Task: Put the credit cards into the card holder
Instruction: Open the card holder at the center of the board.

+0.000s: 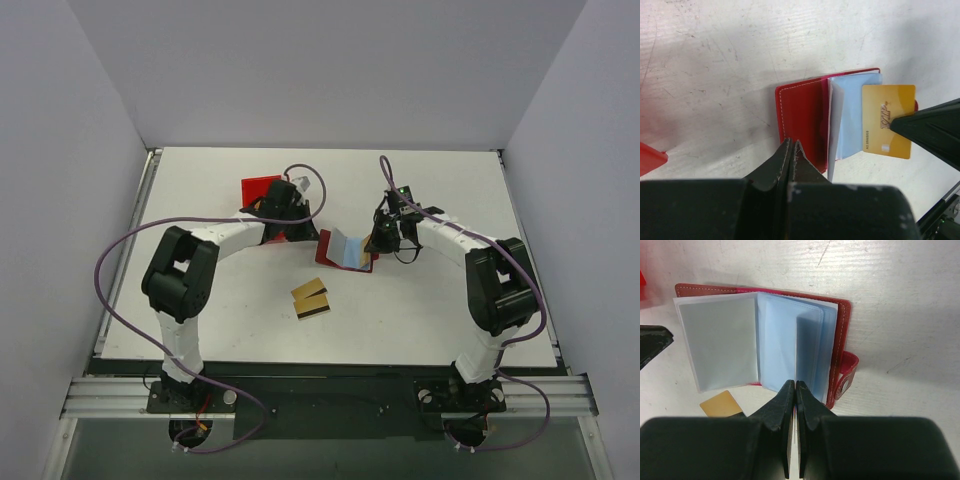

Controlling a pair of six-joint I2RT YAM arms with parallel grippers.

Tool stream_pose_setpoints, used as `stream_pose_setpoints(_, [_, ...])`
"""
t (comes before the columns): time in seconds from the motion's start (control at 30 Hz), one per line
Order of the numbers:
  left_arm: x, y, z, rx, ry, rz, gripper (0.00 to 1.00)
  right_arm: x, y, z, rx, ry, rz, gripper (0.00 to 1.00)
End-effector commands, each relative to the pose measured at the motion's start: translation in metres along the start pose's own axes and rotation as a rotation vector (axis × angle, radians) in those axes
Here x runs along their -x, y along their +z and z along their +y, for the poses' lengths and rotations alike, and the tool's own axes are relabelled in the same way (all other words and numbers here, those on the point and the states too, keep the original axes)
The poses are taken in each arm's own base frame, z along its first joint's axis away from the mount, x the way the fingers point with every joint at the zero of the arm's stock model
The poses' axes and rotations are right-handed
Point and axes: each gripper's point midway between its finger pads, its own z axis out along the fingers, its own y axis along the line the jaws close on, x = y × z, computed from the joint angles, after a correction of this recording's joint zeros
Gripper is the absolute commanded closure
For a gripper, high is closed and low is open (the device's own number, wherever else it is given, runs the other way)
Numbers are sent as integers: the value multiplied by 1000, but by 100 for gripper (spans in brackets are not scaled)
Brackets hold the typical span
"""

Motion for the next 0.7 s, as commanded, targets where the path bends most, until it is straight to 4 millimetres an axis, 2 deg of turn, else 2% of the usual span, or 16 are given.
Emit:
stream_pose_setpoints(0.0, [51,-42,-55,-146,60,-177,100,-4,1,-3,3,9,16,100])
stream_pose_setpoints(0.13, [60,-60,-97,-244,142,-205,100,-4,0,-4,0,10,13,100])
stream_pose_setpoints(0.17, [59,-63,-115,-283,172,-204,100,-4,0,-4,0,9,14,100])
stream_pose_setpoints(0.2, [56,-59,-119,-295,190,-192,100,-4,0,-5,-3,10,15,100])
stream_pose_setpoints(0.23, [52,-61,-136,-332,221,-185,100,-3,0,-4,-1,13,13,100])
stream_pose_setpoints(0.3, [41,-51,-151,-363,256,-151,100,-4,1,-4,-1,13,13,100])
stream_pose_setpoints(0.33, [31,-41,-151,-362,267,-118,100,-4,1,-4,1,18,14,100])
stream_pose_setpoints(0.37, [26,-38,-159,-373,279,-105,100,-4,1,-3,4,16,14,100])
stream_pose_setpoints(0.43, [7,-15,-154,-352,279,-40,100,-3,1,-4,3,23,13,100])
stream_pose_setpoints(0.5, [-3,-4,-151,-340,283,-12,100,-4,0,-4,4,24,12,100])
stream_pose_setpoints(0.57, [-11,6,-143,-309,281,10,100,-3,0,-4,2,27,7,100])
stream_pose_setpoints(0.67, [-14,15,-120,-210,252,12,100,-3,0,-5,0,33,6,100])
